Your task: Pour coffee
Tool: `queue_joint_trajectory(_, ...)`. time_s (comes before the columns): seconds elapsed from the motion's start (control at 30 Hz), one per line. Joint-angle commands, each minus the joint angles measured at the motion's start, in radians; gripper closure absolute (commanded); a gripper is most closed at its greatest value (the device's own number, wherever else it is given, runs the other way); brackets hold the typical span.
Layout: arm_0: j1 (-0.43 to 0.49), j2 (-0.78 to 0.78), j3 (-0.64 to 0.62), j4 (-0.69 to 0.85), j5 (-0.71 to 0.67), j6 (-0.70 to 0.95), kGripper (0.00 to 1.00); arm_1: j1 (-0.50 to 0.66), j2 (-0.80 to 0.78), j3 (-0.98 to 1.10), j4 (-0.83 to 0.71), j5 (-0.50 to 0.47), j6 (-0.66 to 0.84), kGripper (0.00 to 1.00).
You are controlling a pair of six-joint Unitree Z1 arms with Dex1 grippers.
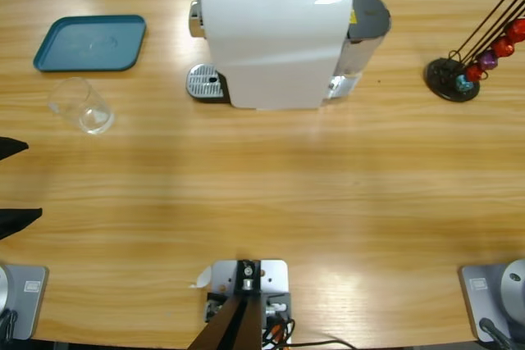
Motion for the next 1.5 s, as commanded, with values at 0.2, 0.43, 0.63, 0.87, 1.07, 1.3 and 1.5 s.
queue_joint_trajectory(0.2,-0.005,-0.045,-0.022,0.093,0.011,-0.003,0.000,0.039,-0.605,0.641,-0.262,0.130,0.066,1.000)
queue_joint_trajectory(0.43,-0.006,-0.019,-0.034,0.094,0.006,-0.003,0.000,-0.090,-1.034,1.290,-0.699,0.179,0.007,1.000)
queue_joint_trajectory(0.63,-0.031,0.044,-0.099,0.136,0.000,0.006,0.000,-0.318,-0.637,1.206,-0.926,0.001,-0.027,1.000)
queue_joint_trajectory(0.87,-0.045,0.063,-0.164,0.199,0.008,-0.001,0.004,-0.398,-0.399,0.999,-1.015,-0.013,0.111,1.000)
queue_joint_trajectory(1.07,-0.045,0.097,-0.155,0.184,0.006,-0.003,0.004,-0.346,-0.377,0.924,-1.002,0.053,0.124,1.000)
queue_joint_trajectory(1.3,-0.045,0.067,-0.118,0.185,0.006,-0.003,0.004,-0.297,-0.334,0.919,-0.990,0.062,0.155,1.000)
queue_joint_trajectory(1.5,-0.045,0.087,-0.108,0.172,0.005,-0.003,0.004,-0.298,-0.401,0.794,-0.980,0.062,-0.138,1.000)
